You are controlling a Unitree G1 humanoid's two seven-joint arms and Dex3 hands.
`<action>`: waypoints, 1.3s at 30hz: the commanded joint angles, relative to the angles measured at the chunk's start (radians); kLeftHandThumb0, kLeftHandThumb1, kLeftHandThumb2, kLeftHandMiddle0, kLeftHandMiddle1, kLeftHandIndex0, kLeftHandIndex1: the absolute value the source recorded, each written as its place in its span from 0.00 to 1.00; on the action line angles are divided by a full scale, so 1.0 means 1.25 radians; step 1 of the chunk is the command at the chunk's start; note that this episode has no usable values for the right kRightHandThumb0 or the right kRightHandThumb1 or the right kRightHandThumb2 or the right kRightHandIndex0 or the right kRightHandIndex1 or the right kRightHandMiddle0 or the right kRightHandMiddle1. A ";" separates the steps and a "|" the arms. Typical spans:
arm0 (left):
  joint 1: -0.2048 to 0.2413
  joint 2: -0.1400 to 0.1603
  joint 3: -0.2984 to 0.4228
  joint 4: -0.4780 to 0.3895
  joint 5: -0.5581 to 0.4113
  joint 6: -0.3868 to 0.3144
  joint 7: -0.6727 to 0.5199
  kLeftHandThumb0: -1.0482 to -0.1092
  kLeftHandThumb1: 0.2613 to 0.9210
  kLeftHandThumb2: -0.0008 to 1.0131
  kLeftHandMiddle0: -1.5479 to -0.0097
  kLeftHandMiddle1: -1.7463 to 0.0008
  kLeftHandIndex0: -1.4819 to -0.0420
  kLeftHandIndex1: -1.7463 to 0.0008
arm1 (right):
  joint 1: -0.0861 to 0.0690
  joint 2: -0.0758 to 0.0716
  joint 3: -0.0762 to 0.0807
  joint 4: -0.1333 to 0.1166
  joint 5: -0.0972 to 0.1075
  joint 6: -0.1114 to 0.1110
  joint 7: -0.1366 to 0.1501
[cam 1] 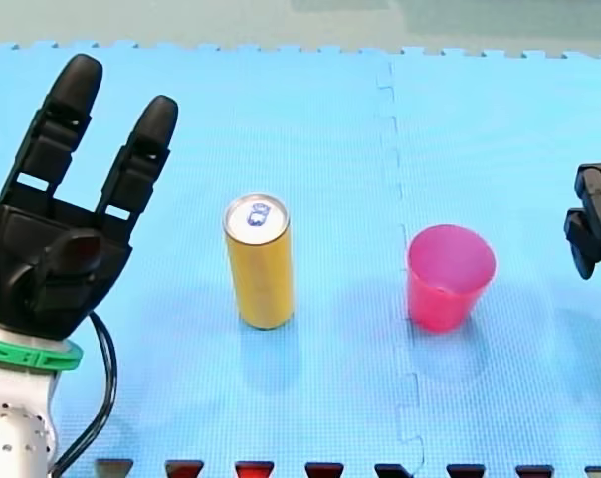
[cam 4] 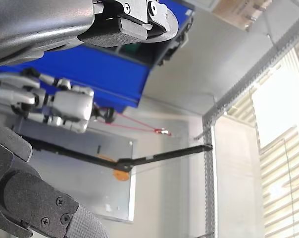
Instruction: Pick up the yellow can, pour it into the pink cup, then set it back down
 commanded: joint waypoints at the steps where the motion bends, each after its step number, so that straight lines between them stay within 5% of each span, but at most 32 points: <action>1: -0.008 -0.005 0.001 -0.014 0.009 -0.010 0.020 0.64 0.45 0.00 0.87 1.00 0.81 1.00 | 0.003 -0.003 -0.001 -0.002 0.001 -0.004 -0.001; 8: -0.017 -0.064 -0.032 -0.109 0.115 -0.121 0.172 0.61 0.47 0.00 0.86 0.99 0.80 1.00 | 0.002 -0.001 0.001 -0.002 0.000 0.000 -0.001; 14: -0.015 -0.076 -0.056 -0.132 0.203 -0.246 0.214 0.49 0.51 0.01 0.85 0.99 0.80 1.00 | 0.000 0.001 0.003 -0.002 -0.001 0.002 -0.003; 22: -0.029 -0.067 -0.077 -0.124 0.235 -0.302 0.246 0.45 0.54 0.01 0.85 1.00 0.81 1.00 | 0.000 0.002 0.002 -0.001 0.002 0.005 -0.001; 39: -0.031 -0.026 -0.097 -0.101 0.232 -0.305 0.235 0.46 0.58 0.01 0.86 1.00 0.82 1.00 | 0.001 0.000 0.000 -0.002 0.003 0.006 0.001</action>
